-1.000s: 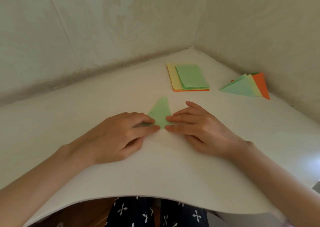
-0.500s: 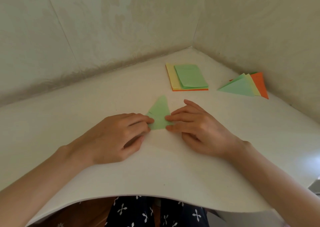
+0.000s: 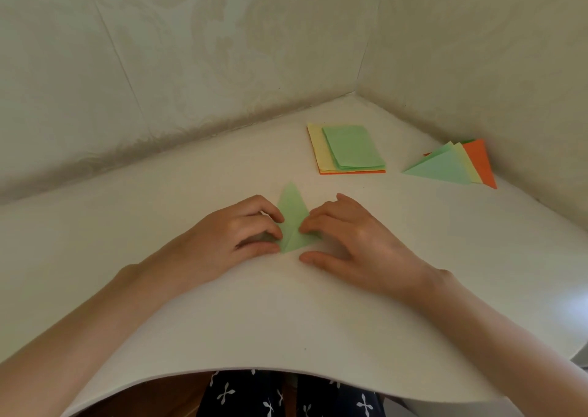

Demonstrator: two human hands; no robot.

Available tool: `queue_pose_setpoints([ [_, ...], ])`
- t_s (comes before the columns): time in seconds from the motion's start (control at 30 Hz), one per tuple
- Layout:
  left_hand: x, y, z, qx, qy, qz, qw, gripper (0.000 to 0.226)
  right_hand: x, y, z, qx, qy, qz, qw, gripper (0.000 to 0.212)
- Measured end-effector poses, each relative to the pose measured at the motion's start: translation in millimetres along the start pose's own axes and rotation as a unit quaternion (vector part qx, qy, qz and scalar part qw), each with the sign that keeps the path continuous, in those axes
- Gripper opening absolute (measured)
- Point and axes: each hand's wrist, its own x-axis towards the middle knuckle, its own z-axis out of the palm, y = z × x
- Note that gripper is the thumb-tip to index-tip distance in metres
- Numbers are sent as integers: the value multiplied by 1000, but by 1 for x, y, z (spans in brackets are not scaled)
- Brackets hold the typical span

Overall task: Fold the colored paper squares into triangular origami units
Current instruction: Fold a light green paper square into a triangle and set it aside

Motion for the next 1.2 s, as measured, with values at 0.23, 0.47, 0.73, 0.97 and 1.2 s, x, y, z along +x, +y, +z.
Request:
queue_pose_setpoints([
  [0.23,-1,1,-2,-61,21,-49,997,31,5,0,5,-49,40,-10,998,35],
  [0.47,0,5,-4,-99,8,-47,994,33,10,5,7,-60,53,-43,996,29],
  [0.73,0,6,-4,-53,29,-28,998,26,8,6,7,-61,70,-61,994,33],
  [0.97,-1,14,-6,-34,97,-28,994,25,6,2,9,-82,104,-78,988,24],
  [1.2,7,36,-7,-423,185,-286,840,43,3,-5,-5,-105,225,-100,964,9],
])
